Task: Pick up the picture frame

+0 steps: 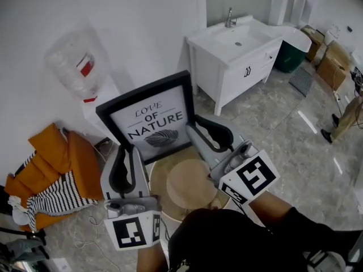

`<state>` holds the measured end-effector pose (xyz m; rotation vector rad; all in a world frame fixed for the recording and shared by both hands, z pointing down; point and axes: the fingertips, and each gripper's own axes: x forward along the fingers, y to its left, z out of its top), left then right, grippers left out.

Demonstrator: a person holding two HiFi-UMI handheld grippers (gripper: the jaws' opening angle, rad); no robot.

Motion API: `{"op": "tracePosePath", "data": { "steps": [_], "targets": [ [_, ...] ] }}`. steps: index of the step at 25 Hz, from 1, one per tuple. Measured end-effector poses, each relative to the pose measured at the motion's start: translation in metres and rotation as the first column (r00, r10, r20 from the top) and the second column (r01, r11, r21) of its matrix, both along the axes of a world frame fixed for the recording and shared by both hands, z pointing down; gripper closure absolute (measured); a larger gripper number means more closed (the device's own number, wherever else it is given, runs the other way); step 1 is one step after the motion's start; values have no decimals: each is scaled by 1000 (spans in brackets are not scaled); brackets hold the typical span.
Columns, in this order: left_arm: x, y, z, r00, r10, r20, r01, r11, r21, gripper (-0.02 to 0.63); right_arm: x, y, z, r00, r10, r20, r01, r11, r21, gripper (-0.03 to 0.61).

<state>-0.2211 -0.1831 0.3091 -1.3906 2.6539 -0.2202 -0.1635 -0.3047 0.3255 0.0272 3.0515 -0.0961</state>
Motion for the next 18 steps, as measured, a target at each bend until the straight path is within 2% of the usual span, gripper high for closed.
{"op": "tracePosePath", "data": {
  "steps": [6, 16, 18],
  "targets": [
    [-6, -2, 12, 999, -6, -33, 5, 1000, -29, 526, -3, -1, 8, 999, -5, -42, 4, 1000, -7, 506],
    [-9, -4, 16, 1000, -18, 0, 18, 997, -73, 526, -7, -2, 15, 999, 0, -50, -1, 1000, -28, 506],
    [-13, -4, 22, 1000, -19, -13, 18, 997, -77, 525, -10, -2, 20, 998, 3, -61, -4, 1000, -24, 506]
  ]
}}
